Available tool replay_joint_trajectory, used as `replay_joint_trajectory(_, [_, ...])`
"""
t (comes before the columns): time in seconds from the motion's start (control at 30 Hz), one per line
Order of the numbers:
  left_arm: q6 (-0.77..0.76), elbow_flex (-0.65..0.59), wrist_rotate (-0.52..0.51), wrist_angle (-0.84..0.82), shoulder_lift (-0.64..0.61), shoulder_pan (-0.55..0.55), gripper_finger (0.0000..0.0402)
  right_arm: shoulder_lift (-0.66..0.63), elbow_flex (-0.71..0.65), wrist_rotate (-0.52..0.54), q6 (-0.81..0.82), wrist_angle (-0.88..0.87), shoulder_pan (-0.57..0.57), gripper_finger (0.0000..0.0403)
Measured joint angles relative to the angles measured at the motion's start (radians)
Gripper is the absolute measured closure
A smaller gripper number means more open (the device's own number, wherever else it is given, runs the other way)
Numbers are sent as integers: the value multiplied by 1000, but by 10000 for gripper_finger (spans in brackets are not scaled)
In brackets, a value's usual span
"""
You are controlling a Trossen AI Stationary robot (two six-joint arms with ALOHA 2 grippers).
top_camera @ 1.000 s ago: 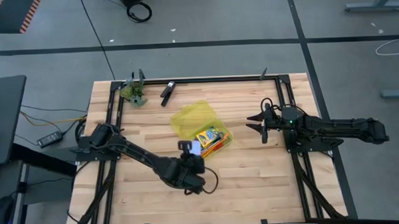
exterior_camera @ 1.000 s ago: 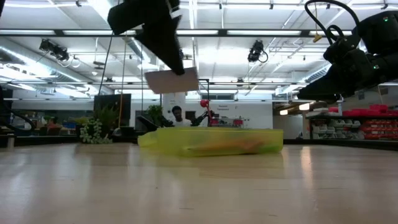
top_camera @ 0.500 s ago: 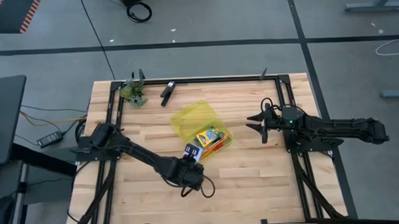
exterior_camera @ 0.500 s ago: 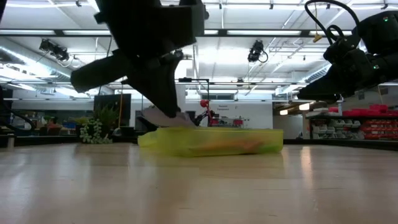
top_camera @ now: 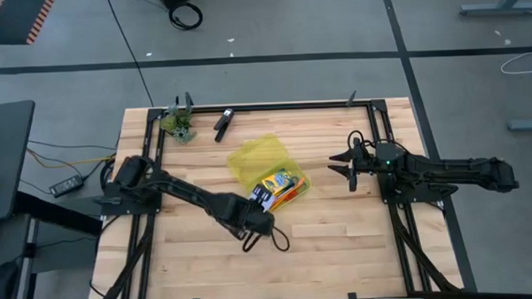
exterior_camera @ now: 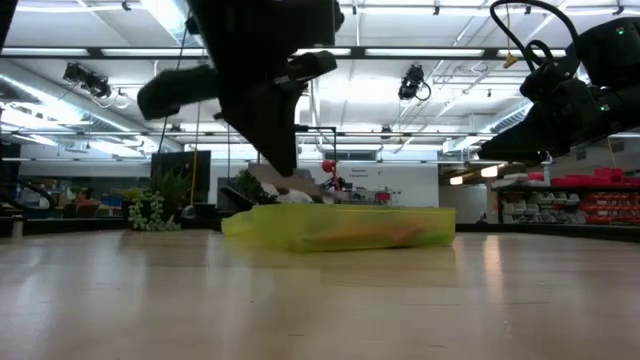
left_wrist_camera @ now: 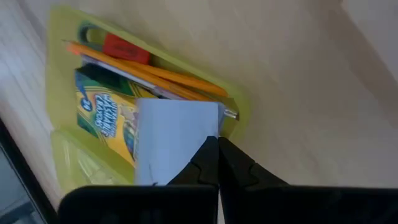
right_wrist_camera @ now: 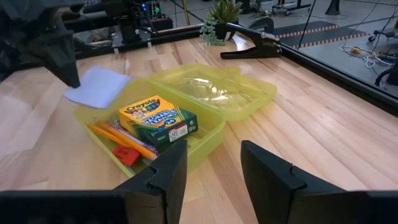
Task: Pack school essentials
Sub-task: Put the blue sticky notes into the yellow supply box
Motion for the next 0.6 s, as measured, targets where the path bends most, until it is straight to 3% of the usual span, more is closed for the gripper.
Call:
replay_joint_trajectory(0.43, [141,-10,241,42,-57,102,401,0,0,0,0,0,0,246])
replay_joint_trajectory(0.6, [208,-36,256,56,-57,116,401,0,0,0,0,0,0,246])
